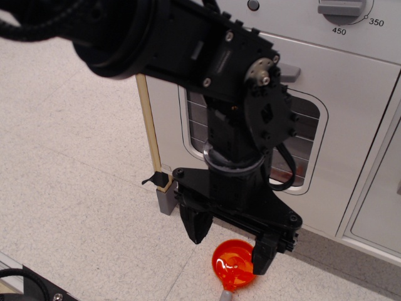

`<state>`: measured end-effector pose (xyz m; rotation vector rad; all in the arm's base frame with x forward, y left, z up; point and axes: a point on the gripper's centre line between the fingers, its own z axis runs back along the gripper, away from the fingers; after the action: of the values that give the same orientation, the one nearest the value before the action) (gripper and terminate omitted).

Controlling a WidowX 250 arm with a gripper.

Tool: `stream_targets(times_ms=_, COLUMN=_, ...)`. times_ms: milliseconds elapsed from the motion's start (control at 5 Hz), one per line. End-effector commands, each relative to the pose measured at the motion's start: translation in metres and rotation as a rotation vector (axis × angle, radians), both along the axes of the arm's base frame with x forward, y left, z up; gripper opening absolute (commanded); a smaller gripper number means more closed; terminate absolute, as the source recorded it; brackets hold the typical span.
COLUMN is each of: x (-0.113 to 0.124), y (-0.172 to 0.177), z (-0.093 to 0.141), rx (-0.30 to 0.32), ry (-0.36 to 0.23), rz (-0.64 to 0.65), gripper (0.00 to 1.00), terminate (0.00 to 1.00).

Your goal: Open oven

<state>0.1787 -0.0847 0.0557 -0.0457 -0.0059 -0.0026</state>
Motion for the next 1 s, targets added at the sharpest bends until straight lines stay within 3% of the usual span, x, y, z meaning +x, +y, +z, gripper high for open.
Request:
stream_targets(times_ms=0, x=0.000, y=0.000, z=0.000, rx=0.000, ry=0.000, rz=0.000, gripper=1.00, terminate=0.00)
stream_targets(times_ms=400, x=0.043, y=0.034, z=0.051, rx=-0.095, ry=-0.193, rz=0.453, gripper=1.00, terminate=0.00)
stream_targets(times_ms=600, x=0.061, y=0.062, z=0.064, rx=-0.133, ry=-0.259, rz=0.703, gripper=1.00, terminate=0.00)
stream_targets(times_ms=800, x=0.080, y=0.089, z=0.062, rx=-0.228, ry=-0.320, rz=0.957, gripper=1.00, terminate=0.00)
